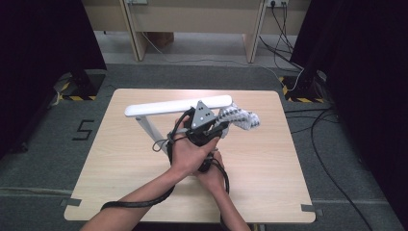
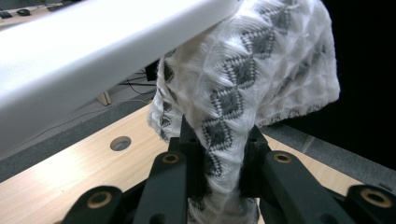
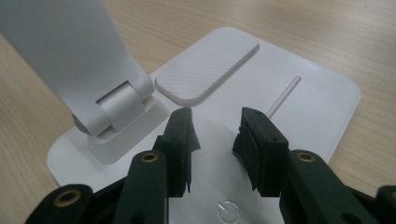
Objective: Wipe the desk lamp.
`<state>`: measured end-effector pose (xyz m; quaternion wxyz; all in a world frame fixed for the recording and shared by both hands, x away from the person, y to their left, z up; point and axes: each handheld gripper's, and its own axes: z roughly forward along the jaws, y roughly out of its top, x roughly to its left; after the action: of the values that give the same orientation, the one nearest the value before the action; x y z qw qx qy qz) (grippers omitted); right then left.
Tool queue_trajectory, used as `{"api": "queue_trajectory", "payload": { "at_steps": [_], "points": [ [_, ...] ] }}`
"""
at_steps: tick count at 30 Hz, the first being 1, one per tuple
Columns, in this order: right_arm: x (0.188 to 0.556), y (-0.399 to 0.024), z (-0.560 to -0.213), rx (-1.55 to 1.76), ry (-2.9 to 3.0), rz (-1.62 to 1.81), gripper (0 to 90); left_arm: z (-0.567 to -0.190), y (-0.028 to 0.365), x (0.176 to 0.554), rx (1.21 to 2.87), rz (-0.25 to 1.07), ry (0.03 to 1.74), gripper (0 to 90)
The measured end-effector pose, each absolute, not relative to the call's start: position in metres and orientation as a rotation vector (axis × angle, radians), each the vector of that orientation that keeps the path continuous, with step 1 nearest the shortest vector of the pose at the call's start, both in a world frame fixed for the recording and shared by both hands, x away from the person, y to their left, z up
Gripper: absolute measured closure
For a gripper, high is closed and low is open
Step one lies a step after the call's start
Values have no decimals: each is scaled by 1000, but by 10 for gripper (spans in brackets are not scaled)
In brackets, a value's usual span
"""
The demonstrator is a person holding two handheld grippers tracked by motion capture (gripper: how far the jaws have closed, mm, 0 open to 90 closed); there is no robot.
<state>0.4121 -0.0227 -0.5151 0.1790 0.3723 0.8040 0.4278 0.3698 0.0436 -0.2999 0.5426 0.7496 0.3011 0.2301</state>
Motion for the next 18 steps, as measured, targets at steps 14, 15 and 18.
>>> {"api": "queue_trajectory", "payload": {
  "at_steps": [14, 15, 18],
  "points": [
    [412, -22, -515, 1056, 2272, 1209, 647, -302, 53, 371, 1746, 550, 742, 760],
    [412, -22, -515, 1055, 2272, 1209, 647, -302, 53, 371, 1750, 552, 740, 760],
    [412, -22, -515, 1056, 2272, 1209, 647, -300, 54, 372, 1752, 552, 739, 760]
  ]
}}
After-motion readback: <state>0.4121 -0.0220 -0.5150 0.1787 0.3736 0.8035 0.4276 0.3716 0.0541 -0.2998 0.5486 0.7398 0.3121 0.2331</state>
